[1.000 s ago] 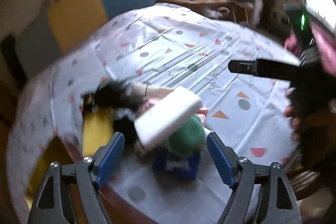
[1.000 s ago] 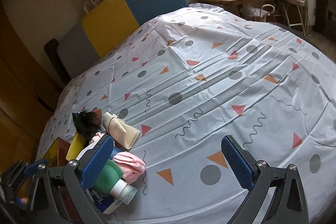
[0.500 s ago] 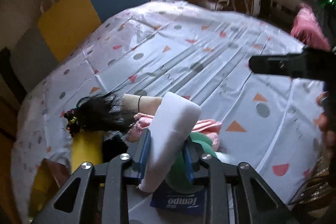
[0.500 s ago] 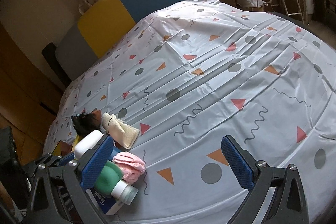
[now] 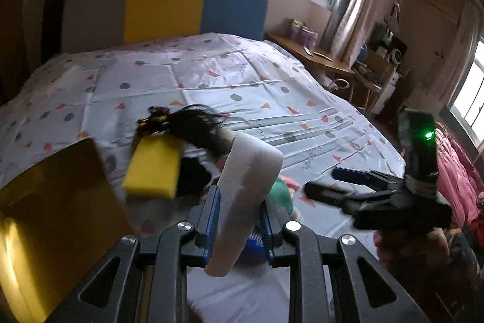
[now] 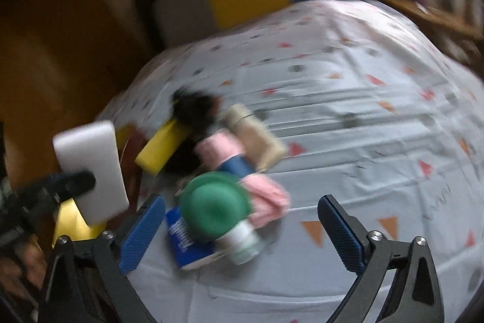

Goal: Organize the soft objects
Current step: 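Release the white sponge bar in the gold tray while the right tool grasps the green-capped bottle, then carry the green-capped bottle into the gold tray and open the right tool, then grasp the blue Tempo tissue pack with the left tool, then place the tissue pack in the tray while the right tool grasps the pink towel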

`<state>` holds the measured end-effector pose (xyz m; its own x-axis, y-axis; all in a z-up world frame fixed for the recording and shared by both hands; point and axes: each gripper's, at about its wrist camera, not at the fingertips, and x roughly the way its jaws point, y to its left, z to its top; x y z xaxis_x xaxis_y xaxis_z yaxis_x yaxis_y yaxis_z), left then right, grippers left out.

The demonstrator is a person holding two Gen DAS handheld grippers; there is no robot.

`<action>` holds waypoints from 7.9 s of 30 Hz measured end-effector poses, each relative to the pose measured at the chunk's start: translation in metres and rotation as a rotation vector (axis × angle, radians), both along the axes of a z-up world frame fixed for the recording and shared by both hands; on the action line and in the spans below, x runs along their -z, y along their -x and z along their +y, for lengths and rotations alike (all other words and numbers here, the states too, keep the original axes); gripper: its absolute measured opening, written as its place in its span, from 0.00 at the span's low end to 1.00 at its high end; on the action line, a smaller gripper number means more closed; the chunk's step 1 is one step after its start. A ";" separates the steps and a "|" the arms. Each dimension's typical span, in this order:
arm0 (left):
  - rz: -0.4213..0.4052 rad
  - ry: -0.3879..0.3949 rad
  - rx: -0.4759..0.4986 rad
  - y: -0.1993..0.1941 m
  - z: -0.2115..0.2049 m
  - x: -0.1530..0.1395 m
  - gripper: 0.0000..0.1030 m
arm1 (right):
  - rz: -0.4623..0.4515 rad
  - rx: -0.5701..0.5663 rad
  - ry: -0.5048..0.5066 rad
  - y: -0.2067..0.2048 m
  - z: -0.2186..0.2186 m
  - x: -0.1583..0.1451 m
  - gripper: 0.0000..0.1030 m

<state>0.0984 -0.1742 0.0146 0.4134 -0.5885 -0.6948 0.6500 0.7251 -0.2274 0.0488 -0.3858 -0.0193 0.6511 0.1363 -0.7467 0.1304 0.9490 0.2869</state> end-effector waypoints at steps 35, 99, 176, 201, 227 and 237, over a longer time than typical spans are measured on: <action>0.181 -0.107 -0.701 -0.102 0.254 0.056 0.68 | 0.129 -0.138 0.248 -0.040 0.044 0.041 0.59; -0.259 -0.307 -0.865 0.079 0.259 -0.010 0.68 | 0.172 -0.326 0.064 -0.153 0.291 0.030 0.74; 0.481 -0.224 -0.352 -0.035 -0.082 0.110 0.75 | -0.011 0.335 -0.066 0.000 -0.078 -0.003 0.90; 0.177 -0.288 -0.076 0.036 -0.047 0.113 0.58 | 0.093 0.042 0.013 -0.027 -0.025 0.015 0.70; 0.105 -0.232 -0.085 0.063 -0.038 0.112 0.51 | 0.346 -0.137 0.209 -0.025 0.007 0.063 0.34; 0.071 -0.197 -0.063 0.078 -0.027 0.092 0.51 | 0.335 -0.114 0.184 -0.029 0.000 0.068 0.37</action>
